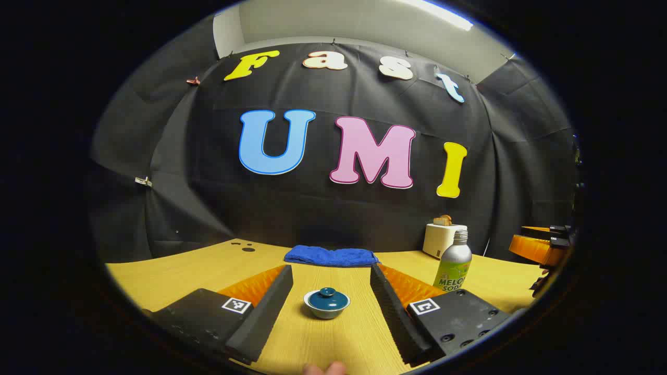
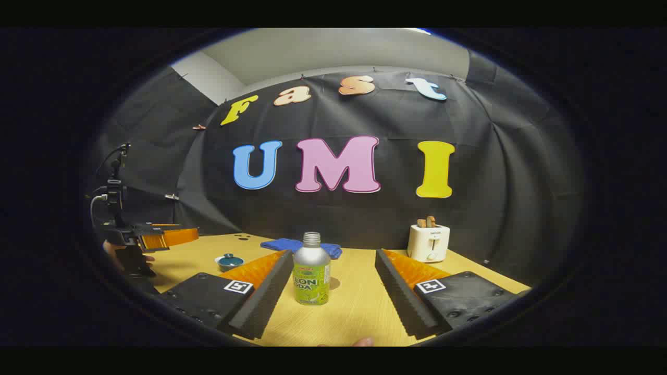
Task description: Open the teacup lid with one hand, grasp the water bottle and pour water into the teacup with the other hand; after pouring, place the water bottle on the coaster and then close the teacup lid.
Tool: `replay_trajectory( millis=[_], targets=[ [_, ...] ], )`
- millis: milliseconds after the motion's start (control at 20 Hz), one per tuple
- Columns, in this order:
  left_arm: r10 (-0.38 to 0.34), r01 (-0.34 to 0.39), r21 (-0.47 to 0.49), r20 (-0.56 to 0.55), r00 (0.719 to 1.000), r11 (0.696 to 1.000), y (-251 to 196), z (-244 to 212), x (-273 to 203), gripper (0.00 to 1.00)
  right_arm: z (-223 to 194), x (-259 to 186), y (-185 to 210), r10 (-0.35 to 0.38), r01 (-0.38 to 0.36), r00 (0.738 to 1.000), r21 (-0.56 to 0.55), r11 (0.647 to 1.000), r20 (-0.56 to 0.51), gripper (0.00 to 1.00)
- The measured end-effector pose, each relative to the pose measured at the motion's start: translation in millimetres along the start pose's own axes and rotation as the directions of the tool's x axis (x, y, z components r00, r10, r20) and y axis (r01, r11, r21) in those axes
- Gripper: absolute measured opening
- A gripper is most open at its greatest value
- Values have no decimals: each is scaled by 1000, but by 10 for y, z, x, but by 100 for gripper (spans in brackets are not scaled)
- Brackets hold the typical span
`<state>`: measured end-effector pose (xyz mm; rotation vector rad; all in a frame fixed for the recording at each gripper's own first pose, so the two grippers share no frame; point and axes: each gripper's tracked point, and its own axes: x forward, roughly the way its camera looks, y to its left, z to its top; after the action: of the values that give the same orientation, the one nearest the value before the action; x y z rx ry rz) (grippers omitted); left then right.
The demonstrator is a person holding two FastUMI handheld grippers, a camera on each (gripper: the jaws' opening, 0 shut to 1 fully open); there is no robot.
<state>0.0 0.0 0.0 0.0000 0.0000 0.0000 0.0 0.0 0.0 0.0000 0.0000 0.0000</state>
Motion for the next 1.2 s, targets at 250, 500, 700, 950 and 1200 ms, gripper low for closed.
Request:
replay_trajectory(
  millis=[250,500,700,950,1200],
  targets=[
    [2,-2,-6,-2,1000,1000,-5,-7,-12,95,-38,8,8,2,-2,1000,12,1000,-6,97],
    [-2,2,-8,-5,1000,1000,-10,-13,-5,95,-45,17,12,5,-5,1000,12,1000,-5,97],
    [-3,3,-8,-8,1000,1000,-10,-26,5,95,-77,29,-2,5,-5,1000,29,1000,-10,97],
    [-10,10,-8,-76,997,1000,10,-334,167,95,-90,38,56,19,-18,1000,48,999,-16,97],
    [-59,42,-86,-211,976,995,20,-721,500,95,-56,18,88,26,-26,1000,34,999,-6,97]
  ],
)
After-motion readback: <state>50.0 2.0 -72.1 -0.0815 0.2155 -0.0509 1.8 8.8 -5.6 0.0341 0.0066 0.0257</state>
